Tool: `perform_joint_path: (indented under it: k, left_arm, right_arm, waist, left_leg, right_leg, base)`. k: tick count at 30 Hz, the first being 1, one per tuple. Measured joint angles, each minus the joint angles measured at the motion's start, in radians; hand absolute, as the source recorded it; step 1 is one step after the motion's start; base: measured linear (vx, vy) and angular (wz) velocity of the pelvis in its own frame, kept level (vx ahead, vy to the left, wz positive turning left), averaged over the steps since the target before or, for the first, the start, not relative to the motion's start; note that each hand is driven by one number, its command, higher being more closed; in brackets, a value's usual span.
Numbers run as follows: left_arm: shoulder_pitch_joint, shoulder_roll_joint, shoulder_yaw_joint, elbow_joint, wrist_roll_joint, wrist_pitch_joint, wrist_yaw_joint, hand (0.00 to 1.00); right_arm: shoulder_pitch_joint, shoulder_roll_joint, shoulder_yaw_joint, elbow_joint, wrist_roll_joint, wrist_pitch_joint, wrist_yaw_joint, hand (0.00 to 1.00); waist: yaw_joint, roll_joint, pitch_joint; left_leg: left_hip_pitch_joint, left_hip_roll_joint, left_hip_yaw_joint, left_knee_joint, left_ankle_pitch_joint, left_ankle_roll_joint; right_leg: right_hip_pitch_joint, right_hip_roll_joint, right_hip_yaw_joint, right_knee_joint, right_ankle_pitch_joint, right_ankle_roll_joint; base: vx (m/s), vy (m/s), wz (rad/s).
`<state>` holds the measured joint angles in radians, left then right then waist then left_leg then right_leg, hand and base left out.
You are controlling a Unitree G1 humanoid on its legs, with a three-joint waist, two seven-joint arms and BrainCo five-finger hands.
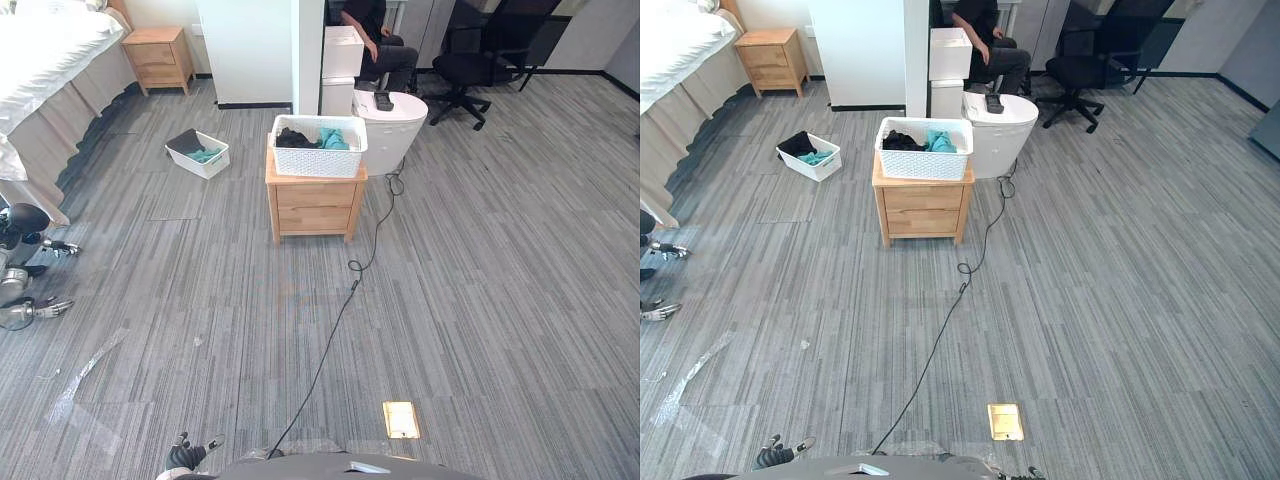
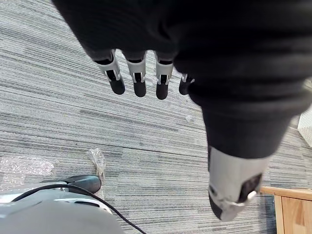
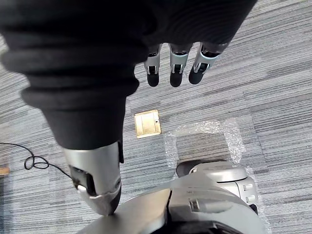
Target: Pick up the laundry basket with both hands and put the clothes into the washing machine.
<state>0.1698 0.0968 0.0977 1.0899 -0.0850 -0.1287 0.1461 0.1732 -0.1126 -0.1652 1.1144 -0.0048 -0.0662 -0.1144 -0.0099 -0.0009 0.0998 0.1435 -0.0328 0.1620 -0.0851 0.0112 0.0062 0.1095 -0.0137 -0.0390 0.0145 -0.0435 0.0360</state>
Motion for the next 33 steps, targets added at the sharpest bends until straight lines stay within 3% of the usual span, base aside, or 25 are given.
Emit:
perform_joint_path:
  k: [33]
  left_arm:
    - [-0.008,0.009,-0.012,0.023,-0.023,-0.004,-0.001,0.0]
  right_arm:
    - [-0.001,-0.001,0.017,0.005,-0.001,0.002,-0.004,0.0]
  waist:
    - [-0.002,-0.019,0.012]
  left_leg:
    - [0.012,-0.001,-0.01,-0.002,0.007,0.004]
  right_leg:
    - [0.044,-0.001,-0.022,-0.057,0.025,0.004]
  base:
    - [-0.03,-0.022,0.01]
